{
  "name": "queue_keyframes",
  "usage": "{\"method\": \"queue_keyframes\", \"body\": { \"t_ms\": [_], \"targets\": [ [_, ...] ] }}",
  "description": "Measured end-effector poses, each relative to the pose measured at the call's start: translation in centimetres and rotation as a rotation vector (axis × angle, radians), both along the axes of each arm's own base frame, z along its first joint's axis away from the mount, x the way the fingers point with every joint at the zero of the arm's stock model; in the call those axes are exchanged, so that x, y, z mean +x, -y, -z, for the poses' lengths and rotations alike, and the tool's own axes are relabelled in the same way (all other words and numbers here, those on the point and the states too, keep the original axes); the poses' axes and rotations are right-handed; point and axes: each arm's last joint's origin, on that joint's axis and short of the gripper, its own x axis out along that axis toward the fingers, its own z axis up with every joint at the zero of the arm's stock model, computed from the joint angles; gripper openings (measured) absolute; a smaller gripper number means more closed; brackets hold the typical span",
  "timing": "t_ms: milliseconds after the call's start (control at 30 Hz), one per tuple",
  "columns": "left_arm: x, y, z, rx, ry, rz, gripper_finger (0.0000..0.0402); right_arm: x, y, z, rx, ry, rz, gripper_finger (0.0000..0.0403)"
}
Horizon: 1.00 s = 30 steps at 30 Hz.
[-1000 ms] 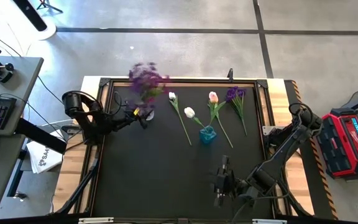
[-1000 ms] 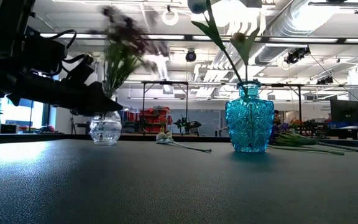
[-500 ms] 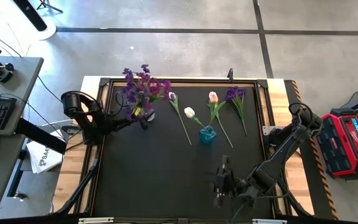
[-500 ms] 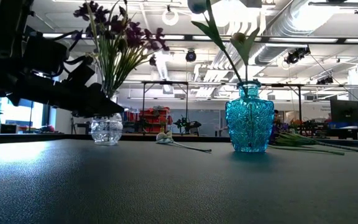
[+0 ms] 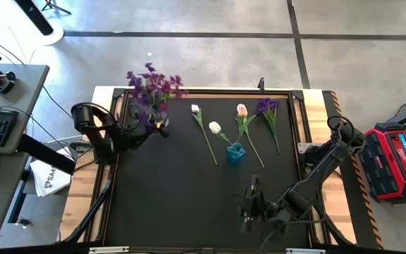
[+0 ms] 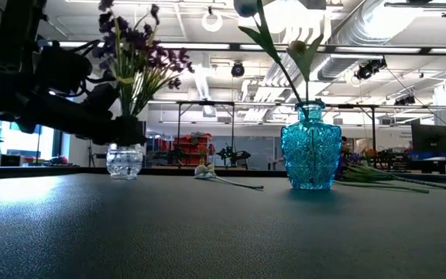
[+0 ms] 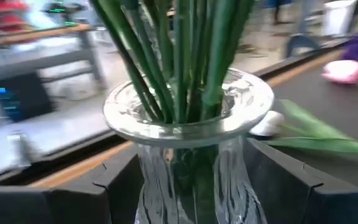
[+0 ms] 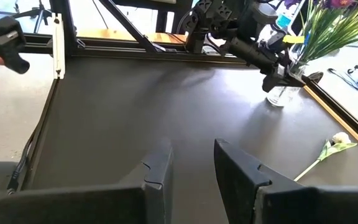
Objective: Sort flowers into vase by color
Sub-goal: Put the transparent vase containing the purple and pink flowers on the table upright
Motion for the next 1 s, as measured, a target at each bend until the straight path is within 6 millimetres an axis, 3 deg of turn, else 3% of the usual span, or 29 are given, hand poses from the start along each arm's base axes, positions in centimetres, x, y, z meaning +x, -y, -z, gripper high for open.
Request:
{"method": "queue_keyframes", "body": {
  "t_ms": [233, 500, 1000],
  "targets": [
    [-0.6, -1.8, -0.1, -0.002, 0.024, -0.142, 0.0243, 0.0, 0.0, 0.0, -0.005, -0.002, -0.002, 0.0084],
    [-1.2, -2.1, 0.2, -0.038, 0.02, -0.102, 0.0246, 0.0, 0.0, 0.0, -0.006, -0.002, -0.002, 0.0084],
    [-1.9, -0.9, 1.1, -0.081, -0.052, -0.054, 0.0337, 0.0, 0.0, 0.0, 0.001, -0.003, -0.001, 0.0084]
  ]
}}
